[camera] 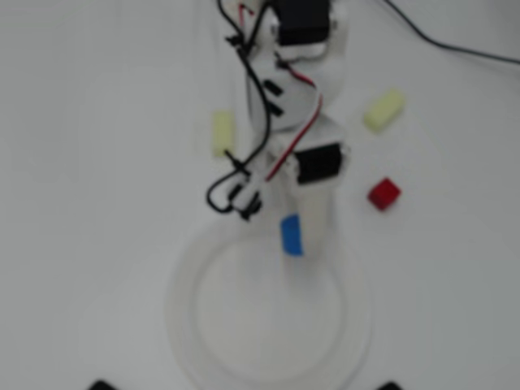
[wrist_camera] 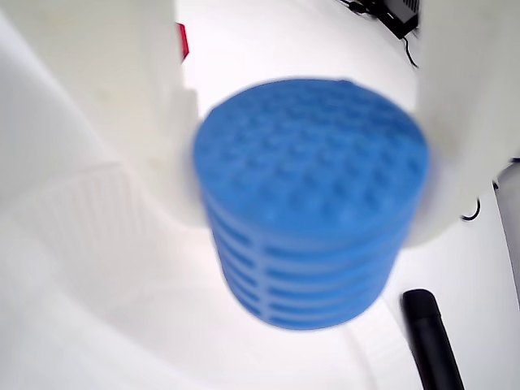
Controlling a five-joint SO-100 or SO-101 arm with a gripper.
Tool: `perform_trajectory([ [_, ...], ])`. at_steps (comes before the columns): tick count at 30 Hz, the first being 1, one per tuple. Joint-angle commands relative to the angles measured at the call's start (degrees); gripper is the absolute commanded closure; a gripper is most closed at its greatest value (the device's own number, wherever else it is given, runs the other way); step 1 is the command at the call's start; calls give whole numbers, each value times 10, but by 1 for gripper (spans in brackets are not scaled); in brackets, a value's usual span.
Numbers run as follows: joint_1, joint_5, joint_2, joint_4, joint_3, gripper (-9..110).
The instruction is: Grasp a blue block and put it in the dish.
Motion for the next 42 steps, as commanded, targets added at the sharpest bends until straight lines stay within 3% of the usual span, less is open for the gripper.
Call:
perform_trajectory([
  [1, 4, -9, -5, -13, -18, 101],
  [10, 12, -20, -54, -30, -18, 100],
  [19, 15, -47, -50, -27, -14, 76],
  [26, 18, -33, 7, -23, 18, 73],
  [33, 40, -29, 247, 103, 112, 69],
  [42, 47, -67, 702, 235, 427, 67],
])
